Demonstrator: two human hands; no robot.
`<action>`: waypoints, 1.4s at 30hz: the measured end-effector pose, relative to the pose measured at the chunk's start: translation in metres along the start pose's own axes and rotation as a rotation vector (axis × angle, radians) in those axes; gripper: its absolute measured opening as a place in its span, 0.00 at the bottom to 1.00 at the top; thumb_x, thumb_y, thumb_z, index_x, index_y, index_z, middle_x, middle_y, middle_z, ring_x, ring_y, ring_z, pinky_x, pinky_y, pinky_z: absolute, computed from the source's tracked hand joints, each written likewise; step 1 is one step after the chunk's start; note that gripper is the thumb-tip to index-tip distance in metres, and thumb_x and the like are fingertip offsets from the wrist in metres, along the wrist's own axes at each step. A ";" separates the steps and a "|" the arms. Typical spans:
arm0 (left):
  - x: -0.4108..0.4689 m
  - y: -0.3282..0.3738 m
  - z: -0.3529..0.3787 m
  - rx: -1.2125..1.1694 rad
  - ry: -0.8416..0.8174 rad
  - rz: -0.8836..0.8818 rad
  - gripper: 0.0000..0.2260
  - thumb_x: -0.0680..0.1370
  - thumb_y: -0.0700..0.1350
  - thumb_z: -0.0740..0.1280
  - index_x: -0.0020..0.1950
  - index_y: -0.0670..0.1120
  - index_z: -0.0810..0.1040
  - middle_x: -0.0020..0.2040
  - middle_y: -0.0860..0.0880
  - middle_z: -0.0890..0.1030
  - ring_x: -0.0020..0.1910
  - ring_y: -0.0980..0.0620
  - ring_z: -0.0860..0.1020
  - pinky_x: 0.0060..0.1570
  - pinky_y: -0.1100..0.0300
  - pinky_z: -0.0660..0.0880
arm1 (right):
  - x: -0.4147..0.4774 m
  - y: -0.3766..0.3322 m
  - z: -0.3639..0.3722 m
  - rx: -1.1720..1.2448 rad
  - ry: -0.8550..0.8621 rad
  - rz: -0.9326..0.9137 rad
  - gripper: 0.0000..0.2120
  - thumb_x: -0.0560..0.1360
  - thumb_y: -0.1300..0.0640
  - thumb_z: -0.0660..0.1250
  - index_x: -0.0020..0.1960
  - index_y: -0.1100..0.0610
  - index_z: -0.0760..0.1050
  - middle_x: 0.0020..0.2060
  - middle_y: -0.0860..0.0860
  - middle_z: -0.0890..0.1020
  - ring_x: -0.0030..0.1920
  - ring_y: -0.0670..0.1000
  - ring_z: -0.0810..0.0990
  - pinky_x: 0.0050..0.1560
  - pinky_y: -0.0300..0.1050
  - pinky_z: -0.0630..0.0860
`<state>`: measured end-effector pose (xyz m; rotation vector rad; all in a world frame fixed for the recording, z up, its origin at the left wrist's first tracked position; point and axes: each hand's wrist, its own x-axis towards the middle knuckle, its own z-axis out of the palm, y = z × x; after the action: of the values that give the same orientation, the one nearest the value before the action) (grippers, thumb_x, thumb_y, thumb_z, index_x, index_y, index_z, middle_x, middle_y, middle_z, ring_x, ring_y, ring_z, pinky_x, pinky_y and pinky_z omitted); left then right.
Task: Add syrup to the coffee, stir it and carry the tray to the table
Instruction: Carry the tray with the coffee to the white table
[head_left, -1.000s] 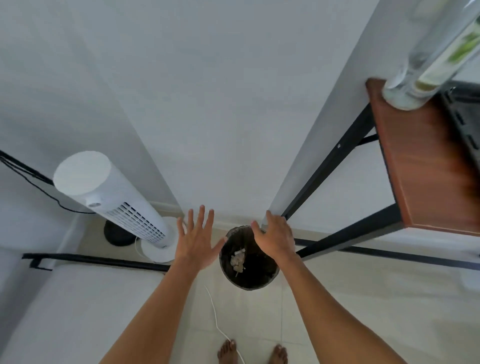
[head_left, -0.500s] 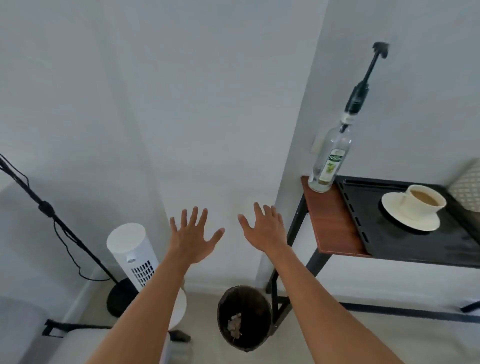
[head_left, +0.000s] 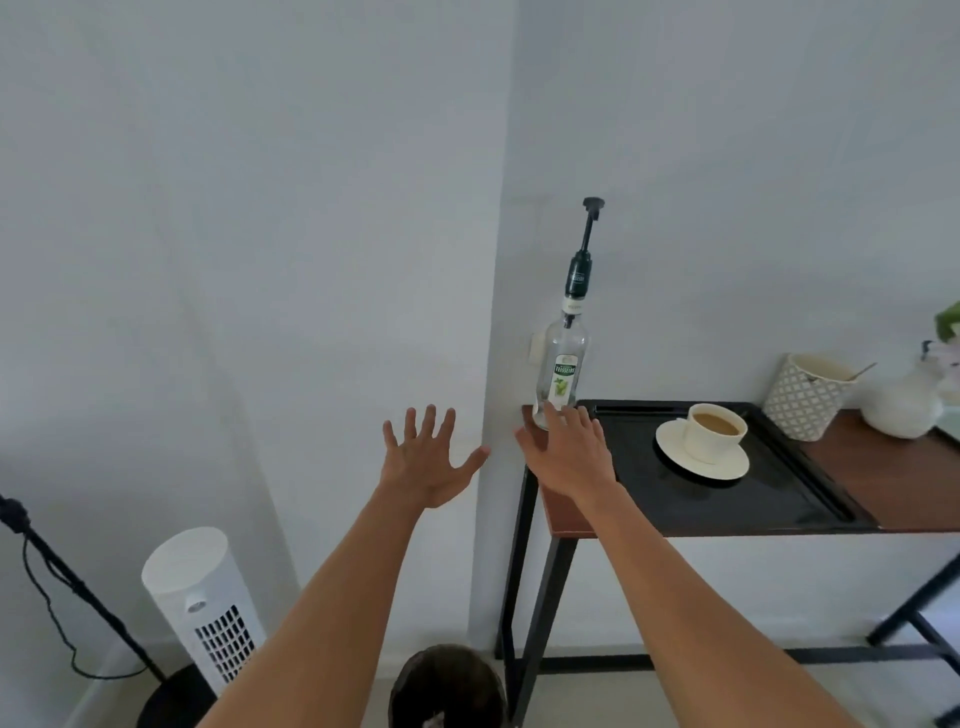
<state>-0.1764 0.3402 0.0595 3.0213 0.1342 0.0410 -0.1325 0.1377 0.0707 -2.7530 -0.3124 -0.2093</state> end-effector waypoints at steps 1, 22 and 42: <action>0.001 0.012 -0.001 0.002 0.000 0.010 0.42 0.75 0.74 0.40 0.82 0.51 0.44 0.83 0.45 0.45 0.81 0.40 0.42 0.75 0.35 0.40 | 0.000 0.011 -0.007 0.001 0.013 0.006 0.35 0.81 0.34 0.53 0.80 0.54 0.61 0.79 0.58 0.66 0.81 0.62 0.58 0.81 0.62 0.53; 0.049 0.258 0.026 -0.128 -0.012 0.025 0.39 0.78 0.71 0.44 0.82 0.50 0.48 0.82 0.41 0.51 0.81 0.41 0.48 0.77 0.40 0.47 | 0.030 0.256 -0.113 -0.004 0.051 0.094 0.32 0.82 0.38 0.55 0.77 0.58 0.67 0.74 0.61 0.71 0.78 0.61 0.63 0.78 0.59 0.59; 0.149 0.290 0.102 -0.053 -0.118 -0.195 0.34 0.81 0.65 0.47 0.82 0.49 0.48 0.79 0.37 0.58 0.77 0.38 0.60 0.72 0.43 0.60 | 0.102 0.427 -0.071 -0.052 -0.029 0.327 0.24 0.86 0.46 0.53 0.75 0.60 0.67 0.69 0.66 0.72 0.71 0.67 0.69 0.69 0.61 0.67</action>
<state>0.0008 0.0549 -0.0039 2.9324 0.4083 -0.1484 0.0619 -0.2577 0.0122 -2.8089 0.1394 -0.0920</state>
